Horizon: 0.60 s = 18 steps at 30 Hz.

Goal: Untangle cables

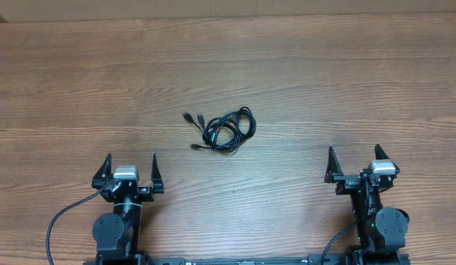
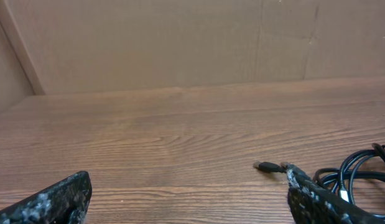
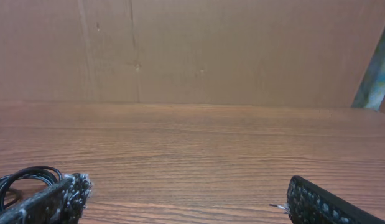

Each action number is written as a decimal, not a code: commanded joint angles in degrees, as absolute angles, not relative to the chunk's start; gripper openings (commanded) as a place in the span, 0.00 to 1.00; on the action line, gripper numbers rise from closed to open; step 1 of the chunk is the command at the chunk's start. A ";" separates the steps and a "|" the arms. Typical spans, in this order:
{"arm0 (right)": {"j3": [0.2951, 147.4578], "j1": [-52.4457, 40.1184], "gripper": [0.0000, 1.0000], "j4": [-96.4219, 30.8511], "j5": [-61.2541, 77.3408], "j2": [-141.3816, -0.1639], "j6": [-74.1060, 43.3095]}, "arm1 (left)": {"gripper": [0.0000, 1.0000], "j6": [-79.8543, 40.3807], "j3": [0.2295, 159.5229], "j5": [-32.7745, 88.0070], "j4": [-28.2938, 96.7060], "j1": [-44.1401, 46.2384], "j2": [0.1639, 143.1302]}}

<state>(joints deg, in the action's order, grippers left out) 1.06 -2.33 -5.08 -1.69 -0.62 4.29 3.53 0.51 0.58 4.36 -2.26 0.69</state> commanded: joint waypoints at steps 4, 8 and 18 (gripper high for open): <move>0.47 -2.13 1.00 -4.80 -1.41 -0.16 4.36 | 1.00 4.51 0.27 -0.40 4.36 -2.11 0.25; 0.47 -2.13 1.00 -4.80 -1.41 -0.16 4.36 | 1.00 4.03 0.27 0.03 4.32 -2.11 0.25; 0.47 -2.13 1.00 -4.78 -1.41 -0.16 4.36 | 1.00 1.63 3.03 1.50 10.35 -2.22 0.47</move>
